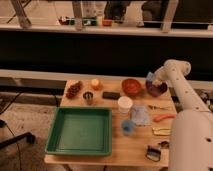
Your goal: Wipe purple bowl with sponge
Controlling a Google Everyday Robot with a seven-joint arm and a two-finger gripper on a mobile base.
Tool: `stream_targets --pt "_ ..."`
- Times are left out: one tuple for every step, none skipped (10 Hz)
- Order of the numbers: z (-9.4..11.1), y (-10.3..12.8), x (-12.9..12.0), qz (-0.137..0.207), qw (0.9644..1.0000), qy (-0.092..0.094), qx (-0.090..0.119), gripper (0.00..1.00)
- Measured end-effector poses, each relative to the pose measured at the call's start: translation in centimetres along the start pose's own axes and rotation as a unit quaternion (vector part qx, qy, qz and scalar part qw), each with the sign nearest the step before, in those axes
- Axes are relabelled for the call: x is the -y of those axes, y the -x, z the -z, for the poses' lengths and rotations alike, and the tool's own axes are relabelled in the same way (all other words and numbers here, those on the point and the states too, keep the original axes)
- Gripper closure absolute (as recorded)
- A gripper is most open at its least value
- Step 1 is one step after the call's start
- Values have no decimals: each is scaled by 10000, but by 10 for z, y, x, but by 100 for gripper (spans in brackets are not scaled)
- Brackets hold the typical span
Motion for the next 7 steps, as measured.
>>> stream_targets --pt "2 2 -5 -22 10000 50 73 100" --pt "2 6 -10 -21 9999 103 125 100" --pt "6 8 -17 -51 9997 166 174 100" --pt "10 6 -22 -86 9996 202 184 100" --pt "14 1 -27 -114 9995 231 180 100" --pt "20 -3 -33 -136 9994 259 179 100" --pt "29 -4 -38 -143 9993 278 195 100"
